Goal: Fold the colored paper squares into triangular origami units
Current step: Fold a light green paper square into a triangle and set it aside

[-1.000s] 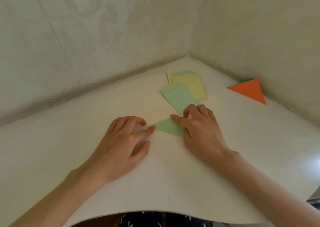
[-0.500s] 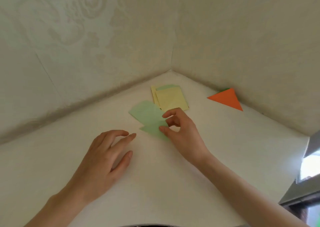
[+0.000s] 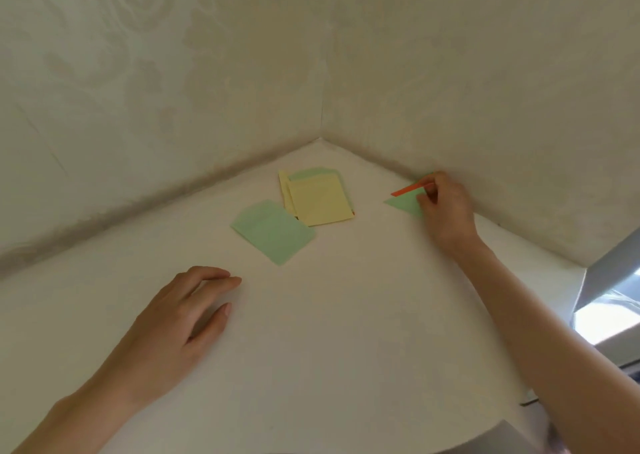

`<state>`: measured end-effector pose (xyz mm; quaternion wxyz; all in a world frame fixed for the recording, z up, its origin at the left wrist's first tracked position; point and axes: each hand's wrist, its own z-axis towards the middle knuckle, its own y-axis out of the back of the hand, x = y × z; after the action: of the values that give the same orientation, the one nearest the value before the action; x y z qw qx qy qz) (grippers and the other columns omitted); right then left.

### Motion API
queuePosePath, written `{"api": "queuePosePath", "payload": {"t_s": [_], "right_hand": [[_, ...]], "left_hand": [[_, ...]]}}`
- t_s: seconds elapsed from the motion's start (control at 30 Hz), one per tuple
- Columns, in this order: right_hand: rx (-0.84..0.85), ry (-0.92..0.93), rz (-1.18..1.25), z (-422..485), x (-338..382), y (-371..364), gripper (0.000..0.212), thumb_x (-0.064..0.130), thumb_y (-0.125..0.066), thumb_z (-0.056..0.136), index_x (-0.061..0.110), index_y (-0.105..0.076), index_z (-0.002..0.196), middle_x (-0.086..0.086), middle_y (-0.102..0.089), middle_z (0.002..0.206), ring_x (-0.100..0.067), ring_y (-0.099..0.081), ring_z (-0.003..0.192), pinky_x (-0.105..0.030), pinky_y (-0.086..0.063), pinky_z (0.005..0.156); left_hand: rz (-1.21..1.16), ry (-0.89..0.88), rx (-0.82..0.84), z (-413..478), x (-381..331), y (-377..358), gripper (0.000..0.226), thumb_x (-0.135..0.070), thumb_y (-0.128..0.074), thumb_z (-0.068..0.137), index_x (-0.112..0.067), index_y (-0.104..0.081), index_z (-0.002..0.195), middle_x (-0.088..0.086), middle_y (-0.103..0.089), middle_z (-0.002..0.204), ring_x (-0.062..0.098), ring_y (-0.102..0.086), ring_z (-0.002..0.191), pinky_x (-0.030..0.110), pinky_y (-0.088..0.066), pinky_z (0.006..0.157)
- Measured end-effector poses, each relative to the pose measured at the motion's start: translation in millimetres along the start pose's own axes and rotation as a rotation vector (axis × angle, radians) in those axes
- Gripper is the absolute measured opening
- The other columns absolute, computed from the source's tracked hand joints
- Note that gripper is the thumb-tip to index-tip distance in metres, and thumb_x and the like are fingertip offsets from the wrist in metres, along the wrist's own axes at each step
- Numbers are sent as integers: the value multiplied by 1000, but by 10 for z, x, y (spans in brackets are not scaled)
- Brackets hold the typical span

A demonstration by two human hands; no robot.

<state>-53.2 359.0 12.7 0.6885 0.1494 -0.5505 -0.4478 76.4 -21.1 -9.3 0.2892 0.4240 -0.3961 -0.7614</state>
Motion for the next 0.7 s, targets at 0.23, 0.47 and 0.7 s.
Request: {"api": "queuePosePath", "payload": {"t_s": [0.23,0.47,0.7], "right_hand": [[-208,328,-280,-207,389,-11,29,-4,-60,77,2,-61,106,-20,-59,104,-40,-51,92,-35,-33,82],[452,416,-179,-856,1258,-589,56,48,-54,90,13,-46,133,-5,-48,131,-25,-38,119,-33,-32,99],[372,336,-286,-957,1240,-698,71,66,-50,82,16,-45,132,-1,-34,140,-20,-21,132,-29,-16,105]], "left_hand": [[25,-2,6,9,-45,15,43,-41,-38,89,-19,-65,114,-13,-52,114,5,-50,104,24,-39,87],[52,70,-39,197,-89,74,46,-48,-30,84,-27,-67,101,-20,-55,101,-1,-49,95,20,-42,69],[-51,85,-88,253,-53,-22,43,-42,-33,85,-21,-68,98,-16,-56,101,7,-54,93,33,-49,77]]}}
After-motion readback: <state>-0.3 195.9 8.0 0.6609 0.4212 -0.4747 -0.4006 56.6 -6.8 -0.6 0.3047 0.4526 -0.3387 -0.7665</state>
